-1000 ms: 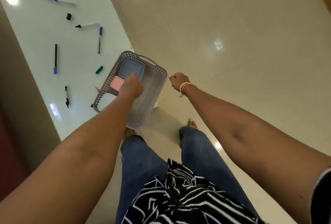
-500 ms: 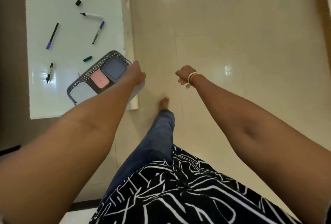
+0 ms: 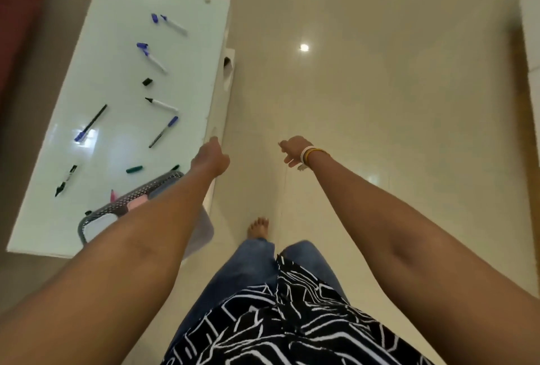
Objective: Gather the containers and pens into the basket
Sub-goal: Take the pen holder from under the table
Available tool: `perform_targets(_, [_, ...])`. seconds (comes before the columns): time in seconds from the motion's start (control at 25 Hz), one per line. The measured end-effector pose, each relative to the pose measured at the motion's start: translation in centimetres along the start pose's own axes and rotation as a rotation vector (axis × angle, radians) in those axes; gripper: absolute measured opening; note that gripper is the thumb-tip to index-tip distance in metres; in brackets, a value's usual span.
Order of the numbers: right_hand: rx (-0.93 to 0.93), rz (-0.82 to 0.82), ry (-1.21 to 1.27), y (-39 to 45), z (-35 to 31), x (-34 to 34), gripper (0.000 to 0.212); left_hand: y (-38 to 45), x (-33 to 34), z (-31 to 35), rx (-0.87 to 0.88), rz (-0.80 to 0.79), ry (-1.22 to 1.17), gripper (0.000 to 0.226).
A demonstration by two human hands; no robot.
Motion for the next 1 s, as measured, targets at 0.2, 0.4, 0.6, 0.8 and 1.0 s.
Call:
perform_targets(0.2, [-0.073,-0.046,-0.123,5.7,-6.6,-6.4,0.048,4.6,-3.8,5.2,-0.067,0.080,-0.041,0.054])
perform_targets(0.4, [-0.146,-0.167,-0.349,12.2,-13.3,-12.2,0.049,9.6,-6.6,11.1,-0.202,0.135,-0.172,0.052])
perform_targets(0.6, [-0.222,-0.239,-0.530,17.3,-20.5,-18.3,0.043,13.4,-9.0,16.1,-0.367,0.217,-0.346,0.051])
perform_targets(0.8, [-0.283,-0.293,-0.632,23.0,-27.4,-20.3,0.037,17.0,-9.9,18.1,-0.506,0.250,-0.421,0.051])
perform_targets(1.0, [-0.323,-0.323,-0.731,27.5,-31.5,-19.9,0.021,21.4,-11.4,18.8,-0.581,0.249,-0.498,0.050])
Point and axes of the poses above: each hand's wrist, its own y-axis towards the middle knuckle, its own x-axis out of the palm, z = x × y, the point moved 1 cm from there along y, towards the middle knuckle, and after that the axes turned 5 degrees about -x, right-handed, at the moved point
